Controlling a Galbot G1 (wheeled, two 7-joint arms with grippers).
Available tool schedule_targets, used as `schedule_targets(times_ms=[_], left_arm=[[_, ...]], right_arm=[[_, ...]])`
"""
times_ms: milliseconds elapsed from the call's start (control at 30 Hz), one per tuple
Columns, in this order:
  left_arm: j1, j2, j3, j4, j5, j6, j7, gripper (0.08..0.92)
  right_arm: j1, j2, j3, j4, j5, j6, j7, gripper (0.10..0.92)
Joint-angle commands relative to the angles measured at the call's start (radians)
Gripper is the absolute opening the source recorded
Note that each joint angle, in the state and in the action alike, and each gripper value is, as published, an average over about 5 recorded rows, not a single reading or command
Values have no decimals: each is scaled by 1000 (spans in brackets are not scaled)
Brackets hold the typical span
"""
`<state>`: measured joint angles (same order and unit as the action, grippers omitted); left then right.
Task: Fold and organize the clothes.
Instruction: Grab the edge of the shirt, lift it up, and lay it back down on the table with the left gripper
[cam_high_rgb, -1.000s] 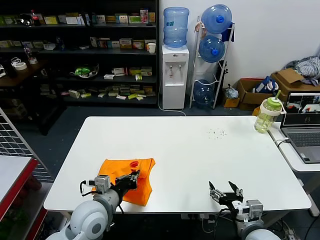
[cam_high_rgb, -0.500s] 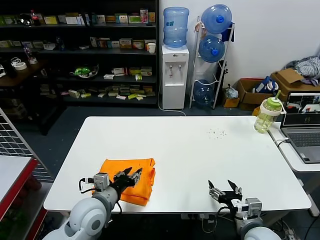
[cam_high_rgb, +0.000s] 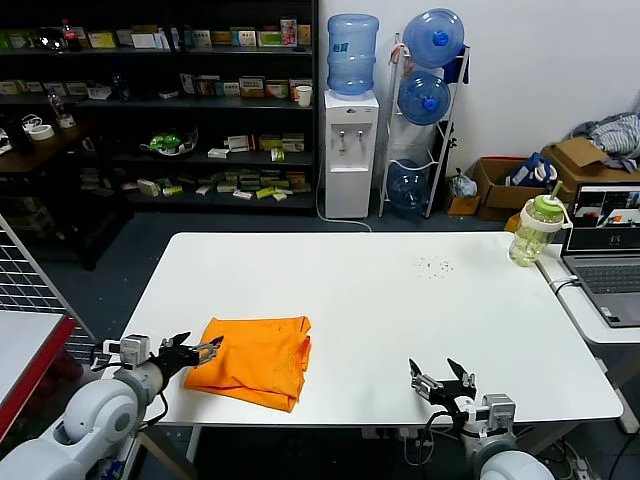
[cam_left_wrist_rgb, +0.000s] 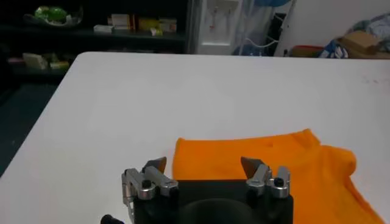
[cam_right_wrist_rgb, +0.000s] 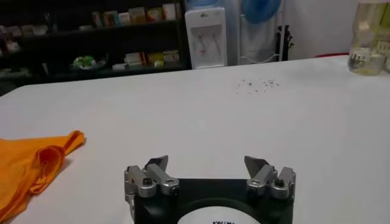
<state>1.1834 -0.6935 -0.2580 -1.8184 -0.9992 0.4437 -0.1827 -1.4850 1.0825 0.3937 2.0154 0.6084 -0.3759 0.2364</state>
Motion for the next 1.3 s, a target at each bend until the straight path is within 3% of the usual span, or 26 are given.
schedule_targets(times_ms=[33, 233, 600, 1300], left_arm=[[2, 69, -15, 120, -51, -4, 141, 822], [-25, 17, 16, 135, -42, 5, 112, 823], [-33, 1, 29, 143, -29, 3, 93, 792], [-35, -31, 18, 123, -43, -7, 96, 199]], right_arm=[[2, -2, -1, -1, 0, 1, 1, 823], [-6, -7, 7, 6, 1, 0, 2, 823], [-3, -7, 5, 0, 2, -2, 4, 823], [2, -6, 1, -7, 2, -2, 5, 823]])
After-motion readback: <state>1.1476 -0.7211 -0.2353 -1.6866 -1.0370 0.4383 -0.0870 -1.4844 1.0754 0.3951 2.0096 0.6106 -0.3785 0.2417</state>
